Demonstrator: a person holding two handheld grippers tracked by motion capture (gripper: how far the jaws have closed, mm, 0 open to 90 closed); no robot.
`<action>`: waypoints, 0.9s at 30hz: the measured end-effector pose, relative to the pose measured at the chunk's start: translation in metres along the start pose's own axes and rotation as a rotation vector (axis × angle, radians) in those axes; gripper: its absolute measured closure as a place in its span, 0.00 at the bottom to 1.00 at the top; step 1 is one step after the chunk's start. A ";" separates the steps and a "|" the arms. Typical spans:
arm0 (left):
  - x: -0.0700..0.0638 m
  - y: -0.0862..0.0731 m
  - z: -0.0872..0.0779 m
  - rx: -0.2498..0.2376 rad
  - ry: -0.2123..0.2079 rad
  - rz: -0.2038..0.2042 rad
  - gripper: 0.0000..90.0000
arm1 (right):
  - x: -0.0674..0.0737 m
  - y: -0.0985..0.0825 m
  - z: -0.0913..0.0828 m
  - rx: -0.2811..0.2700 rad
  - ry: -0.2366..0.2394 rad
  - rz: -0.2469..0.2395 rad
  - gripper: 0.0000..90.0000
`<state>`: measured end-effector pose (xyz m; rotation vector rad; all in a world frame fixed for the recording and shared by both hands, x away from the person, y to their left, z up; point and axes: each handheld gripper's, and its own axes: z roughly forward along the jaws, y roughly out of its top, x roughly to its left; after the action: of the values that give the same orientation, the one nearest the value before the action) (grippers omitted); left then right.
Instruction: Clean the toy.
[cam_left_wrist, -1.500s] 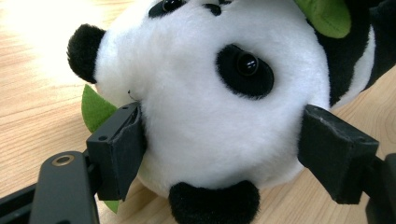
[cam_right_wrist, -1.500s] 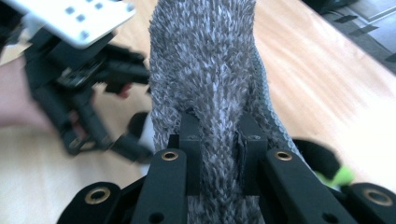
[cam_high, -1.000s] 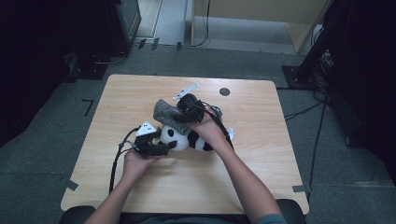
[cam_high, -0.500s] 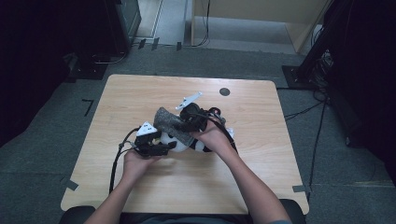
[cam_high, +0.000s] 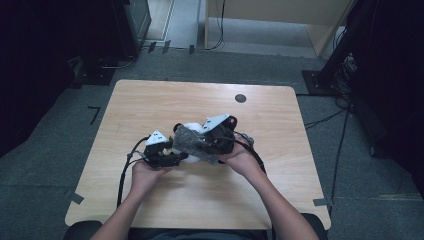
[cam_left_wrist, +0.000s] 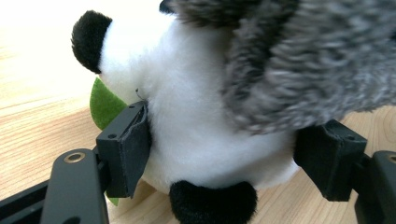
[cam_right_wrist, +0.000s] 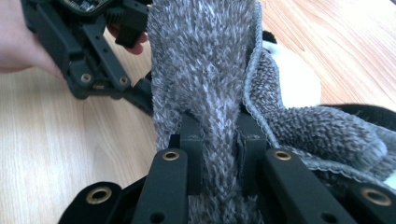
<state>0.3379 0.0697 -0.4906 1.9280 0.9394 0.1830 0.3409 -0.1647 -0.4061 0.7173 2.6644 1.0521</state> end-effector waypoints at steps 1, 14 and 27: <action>-0.001 0.000 0.000 0.002 0.001 0.004 0.28 | 0.000 -0.005 -0.004 -0.005 0.005 0.000 0.87; 0.001 0.000 0.000 -0.002 -0.007 -0.008 0.33 | -0.010 -0.019 -0.029 -0.038 -0.028 0.031 0.87; 0.002 0.001 0.000 0.004 -0.012 -0.003 0.37 | -0.028 -0.029 -0.048 -0.055 -0.098 0.083 0.87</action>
<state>0.3401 0.0710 -0.4899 1.9287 0.9354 0.1679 0.3387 -0.2256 -0.3912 0.8521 2.5327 1.0771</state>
